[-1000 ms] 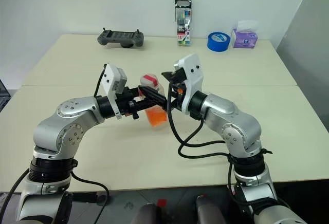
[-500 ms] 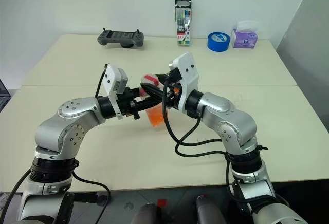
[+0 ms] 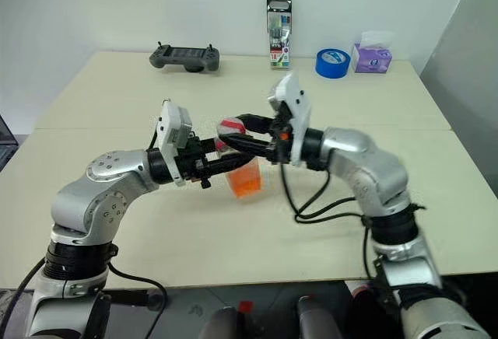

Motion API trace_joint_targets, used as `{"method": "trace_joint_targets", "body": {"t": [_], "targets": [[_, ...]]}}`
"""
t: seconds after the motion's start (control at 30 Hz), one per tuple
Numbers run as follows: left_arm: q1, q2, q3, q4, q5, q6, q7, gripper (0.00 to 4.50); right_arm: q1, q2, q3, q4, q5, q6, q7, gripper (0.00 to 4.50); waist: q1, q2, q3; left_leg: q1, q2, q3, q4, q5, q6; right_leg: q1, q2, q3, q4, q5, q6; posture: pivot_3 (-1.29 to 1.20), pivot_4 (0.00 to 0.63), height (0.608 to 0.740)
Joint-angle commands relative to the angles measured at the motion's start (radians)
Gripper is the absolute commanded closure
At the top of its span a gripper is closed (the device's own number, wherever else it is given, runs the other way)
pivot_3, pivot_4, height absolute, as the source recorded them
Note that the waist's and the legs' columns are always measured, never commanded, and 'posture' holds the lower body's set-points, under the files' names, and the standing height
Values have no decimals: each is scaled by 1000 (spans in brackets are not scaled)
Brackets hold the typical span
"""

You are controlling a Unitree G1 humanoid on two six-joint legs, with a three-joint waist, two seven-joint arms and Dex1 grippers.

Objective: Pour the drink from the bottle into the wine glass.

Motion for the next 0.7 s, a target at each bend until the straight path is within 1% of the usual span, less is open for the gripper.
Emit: {"method": "trace_joint_targets", "body": {"t": [0.03, 0.07, 0.13, 0.17, 0.27, 0.3, 0.33, 0.4, 0.5, 0.53, 0.6, 0.67, 0.7], "targets": [[-59, 11, -11, -29, -74, 21, -78, 2693, -66, -60, 24, 102, -11, -37, 190, 2643, 0, 0, 0, 0, 0, 0, 0, 0, 0, 0, 0, 0, 0, 0, 0, 0, 150, 740], [-65, 15, -7, -24, -75, 25, -80, 2693, -81, -78, 8, 127, 1, -11, 204, 2643, 0, 1, 0, 0, 1, -1, 0, 0, 0, 0, 1, -1, 0, 0, 0, 0, 150, 740], [-62, 22, -1, -19, -59, 18, -75, 2693, -87, -124, -37, 127, 41, 58, 205, 1919, 1, 1, 1, 0, 1, -1, 0, 0, 0, 0, 1, -1, 1, 0, 0, 0, 150, 740], [-54, 22, 3, -16, -49, 12, -65, 2693, -65, -159, -64, 89, 54, 89, 190, 1655, 2, 1, 1, 0, 1, -1, 0, 0, 0, 0, 1, -1, 1, 0, 0, 0, 150, 740], [-42, 20, 12, -9, -35, 3, -44, 2693, -11, -229, -113, -5, 82, 150, 144, 591, 7, 2, 1, -2, 2, -2, 0, 0, 0, 0, 0, -2, 0, 0, 0, 0, 150, 740], [-37, 13, 11, -5, -26, -6, -33, 2693, 23, -249, -143, -64, 102, 183, 106, 305, 7, 2, 1, -2, 2, -2, 0, 0, 0, -1, 0, -2, 0, 0, 0, 0, 150, 740], [-35, 6, 10, 0, -19, -12, -22, 2693, 59, -261, -171, -123, 119, 211, 66, 305, 7, 2, 1, -2, 1, -1, 0, 0, 0, -1, -1, -1, 0, 0, 0, 0, 150, 740], [-38, -8, 0, 14, 0, -33, -4, 2693, 128, -233, -226, -252, 158, 267, -63, 305, 7, 2, 1, -2, 1, -2, 0, 0, 0, -1, -1, -1, 0, 0, 0, 0, 150, 740], [-50, -23, -6, 29, 8, -42, 11, 2693, 172, -146, -245, -369, 176, 295, -232, 305, -2, 2, 1, -1, 2, -2, 0, 0, 0, -1, -1, 1, 1, 0, 0, 0, 150, 740], [-52, -24, -8, 33, 12, -46, 10, 2693, 176, -111, -244, -396, 178, 304, -288, 305, -4, 2, 1, -1, 2, -2, 0, 0, 0, -1, 0, 1, 2, 0, 0, 0, 150, 740], [-61, -31, -15, 43, 21, -49, 11, 2693, 176, -1, -198, -447, 128, 296, -439, 305, -8, 2, 1, 0, 2, -2, 0, 0, 0, -1, 1, 1, 2, 0, 0, 0, 150, 740], [-67, -38, -21, 51, 26, -52, 13, 2693, 167, 79, -147, -460, 78, 285, -536, 305, -9, 2, 1, 0, 3, -3, 0, 0, 0, -1, 1, 1, 3, -1, 0, 0, 150, 740], [-69, -41, -25, 52, 29, -54, 15, 2693, 162, 101, -134, -457, 62, 281, -563, 305, -9, 2, 1, 0, 3, -3, 0, 0, 0, -1, 2, 1, 3, 0, 0, 0, 150, 740]]}}
